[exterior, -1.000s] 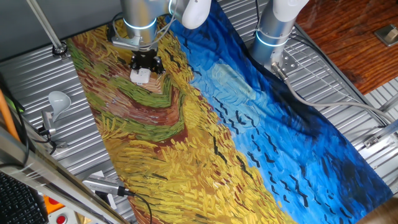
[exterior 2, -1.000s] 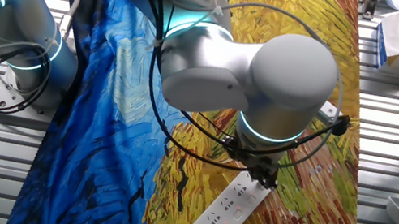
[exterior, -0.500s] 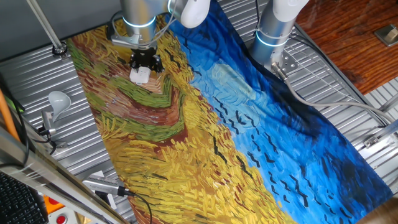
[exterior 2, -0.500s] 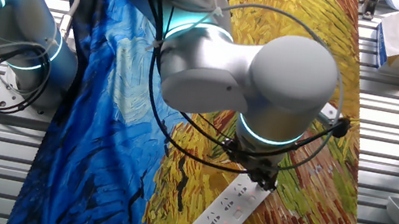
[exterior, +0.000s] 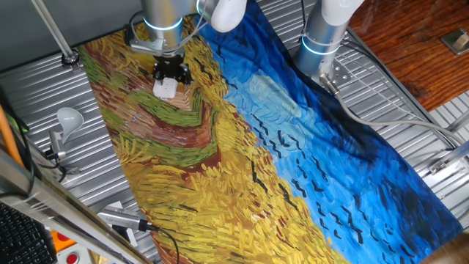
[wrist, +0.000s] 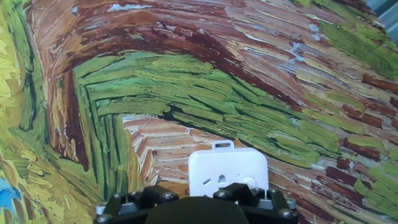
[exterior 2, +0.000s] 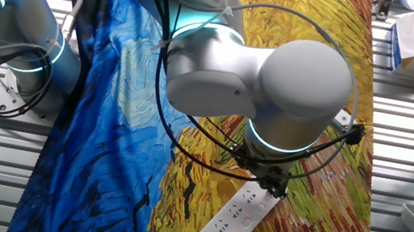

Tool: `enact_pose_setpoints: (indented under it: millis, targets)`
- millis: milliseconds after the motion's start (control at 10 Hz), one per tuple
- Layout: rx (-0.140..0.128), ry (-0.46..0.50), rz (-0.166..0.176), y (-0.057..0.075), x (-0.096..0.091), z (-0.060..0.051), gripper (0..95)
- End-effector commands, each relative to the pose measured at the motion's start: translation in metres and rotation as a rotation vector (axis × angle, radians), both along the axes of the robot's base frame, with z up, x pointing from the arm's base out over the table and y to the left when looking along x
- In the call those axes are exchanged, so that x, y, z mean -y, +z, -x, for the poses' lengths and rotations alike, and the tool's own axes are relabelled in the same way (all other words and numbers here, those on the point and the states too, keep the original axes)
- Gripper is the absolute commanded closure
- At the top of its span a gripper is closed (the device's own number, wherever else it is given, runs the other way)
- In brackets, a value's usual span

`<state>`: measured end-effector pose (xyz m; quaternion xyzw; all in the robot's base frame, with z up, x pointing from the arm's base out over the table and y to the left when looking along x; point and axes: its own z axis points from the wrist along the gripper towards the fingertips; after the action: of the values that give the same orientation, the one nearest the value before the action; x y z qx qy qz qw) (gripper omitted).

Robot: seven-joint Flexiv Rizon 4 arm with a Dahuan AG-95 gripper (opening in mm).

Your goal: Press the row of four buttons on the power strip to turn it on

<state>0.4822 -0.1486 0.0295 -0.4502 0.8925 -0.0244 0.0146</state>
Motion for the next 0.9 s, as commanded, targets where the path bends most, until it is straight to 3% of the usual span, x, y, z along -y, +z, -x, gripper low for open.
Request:
enact_pose_setpoints:
  millis: [100, 900]
  targets:
    - [-0.004, 0.005, -0.001, 0.0022, 0.0001, -0.0035, 19.0]
    - [0.0, 0.01, 0.002, -0.0029, 0.0031, -0.0062, 19.0]
